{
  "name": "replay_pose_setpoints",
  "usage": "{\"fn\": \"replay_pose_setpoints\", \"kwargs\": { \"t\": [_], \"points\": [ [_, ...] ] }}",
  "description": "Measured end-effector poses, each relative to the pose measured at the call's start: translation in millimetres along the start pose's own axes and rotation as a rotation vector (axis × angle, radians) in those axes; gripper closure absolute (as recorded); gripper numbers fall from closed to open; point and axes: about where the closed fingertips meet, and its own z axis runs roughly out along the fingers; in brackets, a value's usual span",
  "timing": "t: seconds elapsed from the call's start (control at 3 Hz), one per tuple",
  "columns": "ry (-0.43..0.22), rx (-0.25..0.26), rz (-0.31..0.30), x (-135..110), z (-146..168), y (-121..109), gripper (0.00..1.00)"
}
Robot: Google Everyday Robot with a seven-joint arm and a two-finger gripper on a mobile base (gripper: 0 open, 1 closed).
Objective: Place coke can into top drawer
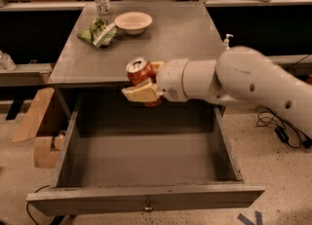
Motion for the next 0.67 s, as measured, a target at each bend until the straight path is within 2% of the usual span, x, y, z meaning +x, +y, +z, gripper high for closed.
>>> {"fn": "replay_pose_setpoints", "kwargs": {
  "t": [0.33, 0.67],
  "points": [
    [0.035, -0.011, 0.024, 26.2, 0.4, 16.4, 1.00],
    [0.028, -0.011, 0.017, 20.6, 1.4, 13.5, 1.00]
  ]
}}
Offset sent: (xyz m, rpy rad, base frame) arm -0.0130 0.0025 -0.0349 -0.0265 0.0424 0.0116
